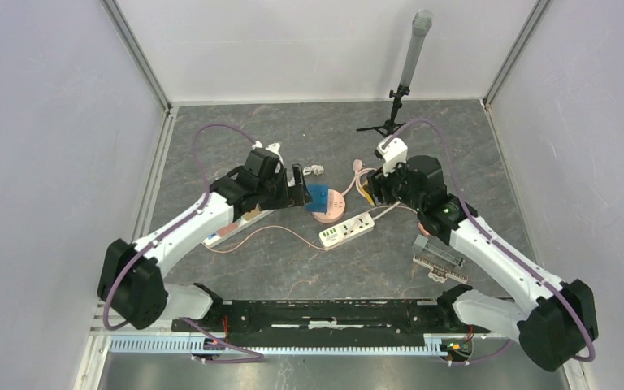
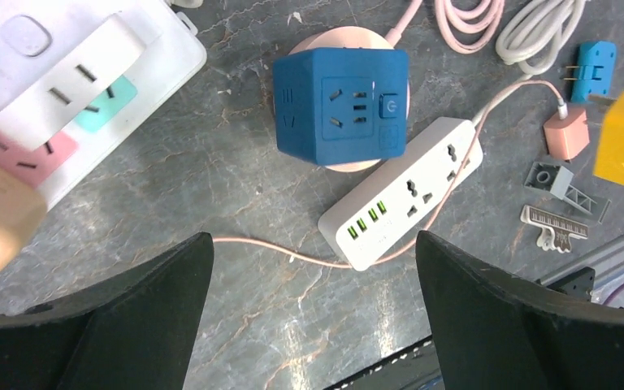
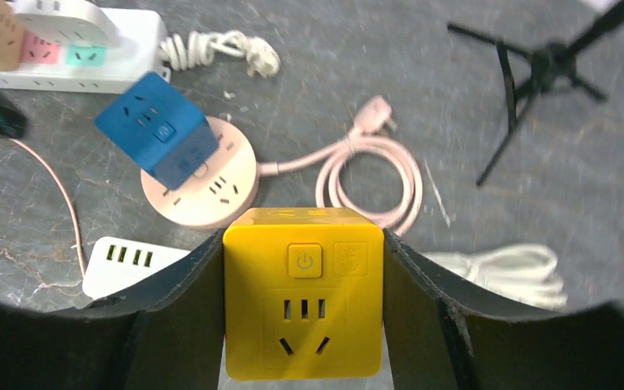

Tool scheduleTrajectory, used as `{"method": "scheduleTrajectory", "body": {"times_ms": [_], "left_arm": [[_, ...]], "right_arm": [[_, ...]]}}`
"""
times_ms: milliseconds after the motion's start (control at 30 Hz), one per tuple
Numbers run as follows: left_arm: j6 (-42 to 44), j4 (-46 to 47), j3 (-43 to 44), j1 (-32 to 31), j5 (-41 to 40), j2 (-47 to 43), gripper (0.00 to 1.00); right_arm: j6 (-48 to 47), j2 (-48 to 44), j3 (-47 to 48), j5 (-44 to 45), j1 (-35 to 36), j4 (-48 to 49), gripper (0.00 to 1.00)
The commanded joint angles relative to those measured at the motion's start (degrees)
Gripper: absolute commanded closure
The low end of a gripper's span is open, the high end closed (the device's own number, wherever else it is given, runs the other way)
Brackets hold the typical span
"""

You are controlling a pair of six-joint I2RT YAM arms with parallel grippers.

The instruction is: Pull the plug off the socket

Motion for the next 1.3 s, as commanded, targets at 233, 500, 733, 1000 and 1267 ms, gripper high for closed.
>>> {"method": "scheduleTrajectory", "body": {"times_ms": [233, 500, 733, 1000, 1267], "left_arm": [[6.2, -9.3, -0.5, -0.1, -9.1, -16.6, 0.0], [7.4, -9.6, -2.3, 0.6, -12.6, -22.0, 0.0], [6.5, -7.1, -1.7, 1.2, -11.2, -20.5, 0.0], [7.0, -2.2, 0.2, 1.1, -0.2, -13.0, 0.0], [5.8, 1.2, 4.6, -0.7, 0.3, -1.5, 0.0]], "right_arm": [[18.6, -11.5, -11.1, 2.3, -0.4, -9.9, 0.91], [28.4, -15.2, -25.1, -5.1, -0.5, 0.0, 0.81], [34.8, -18.7, -31.3, -5.6, -0.5, 7.8, 0.56], [30.8, -23.1, -30.5, 4.2, -0.5, 1.2, 0.13], [28.0, -26.3, -29.3, 5.2, -0.5, 4.5, 0.01]]}}
